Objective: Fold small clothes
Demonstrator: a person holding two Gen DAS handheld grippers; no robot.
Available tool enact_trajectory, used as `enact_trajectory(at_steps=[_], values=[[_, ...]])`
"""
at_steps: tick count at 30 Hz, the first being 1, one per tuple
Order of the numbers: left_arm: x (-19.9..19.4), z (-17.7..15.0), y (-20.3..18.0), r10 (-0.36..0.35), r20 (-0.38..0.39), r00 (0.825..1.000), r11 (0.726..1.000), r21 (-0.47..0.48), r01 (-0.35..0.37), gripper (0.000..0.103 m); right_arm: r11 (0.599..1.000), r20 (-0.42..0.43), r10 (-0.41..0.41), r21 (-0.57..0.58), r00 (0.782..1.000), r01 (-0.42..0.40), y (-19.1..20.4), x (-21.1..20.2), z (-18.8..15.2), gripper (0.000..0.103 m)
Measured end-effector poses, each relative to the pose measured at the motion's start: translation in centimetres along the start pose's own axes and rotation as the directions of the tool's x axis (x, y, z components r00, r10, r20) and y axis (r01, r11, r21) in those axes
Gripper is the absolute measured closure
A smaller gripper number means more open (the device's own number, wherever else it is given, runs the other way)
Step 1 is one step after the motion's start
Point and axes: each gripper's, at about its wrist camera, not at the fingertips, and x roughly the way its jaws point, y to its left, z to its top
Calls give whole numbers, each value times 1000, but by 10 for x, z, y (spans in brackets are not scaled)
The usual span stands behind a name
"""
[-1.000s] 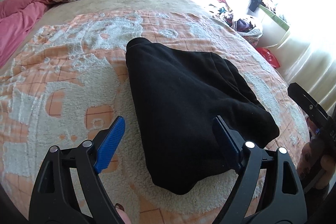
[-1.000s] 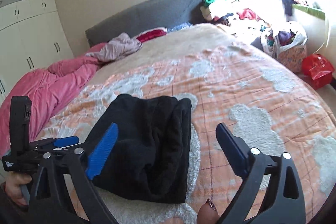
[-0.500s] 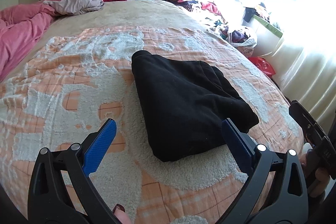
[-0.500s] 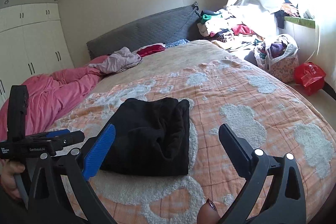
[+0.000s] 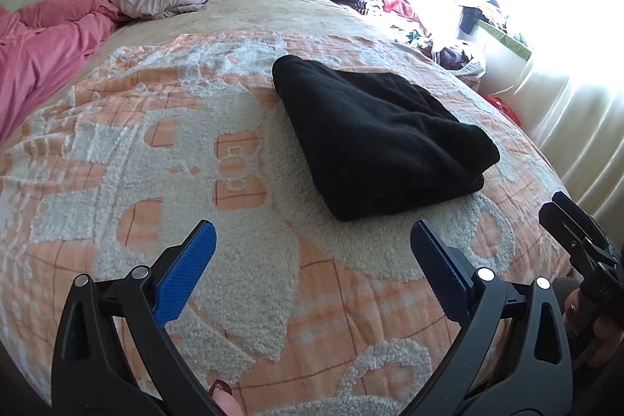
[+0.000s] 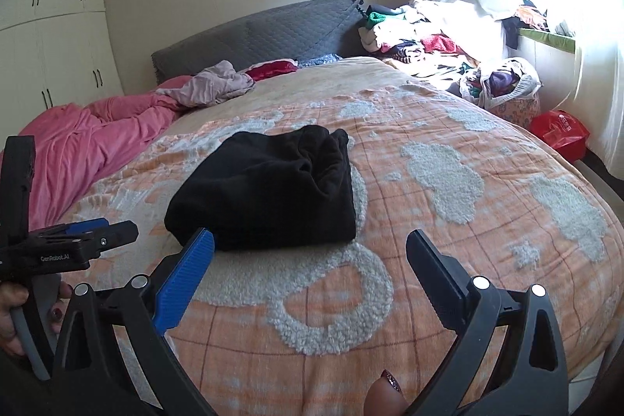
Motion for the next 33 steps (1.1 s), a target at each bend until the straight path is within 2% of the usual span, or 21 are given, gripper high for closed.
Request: enact_trajectory(at_steps=[7,10,14,21,33], values=[[-4,-22,-1,9,23,1000,1000,6,-9,10,992,22,-85,-91,996,87,16,-7,-22,5],[-5,-28,1,20,25,1000,1000,1,-20,9,991,27,-103,-82,994,105,19,-7,-28,5],[-3,-35,3,24,10,1000,1000,-11,-24,9,990,-19,-127,-65,992,125,15,3,-35,5],[1,-37,7,31,-8,999,999,-35,-32,9,988,-54,-136,-78,989,131,18,14,-41,5],[4,-39,11,56,-28,998,997,-45,-57,9,987,-49,-136,-96,990,130,21,16,-42,5]])
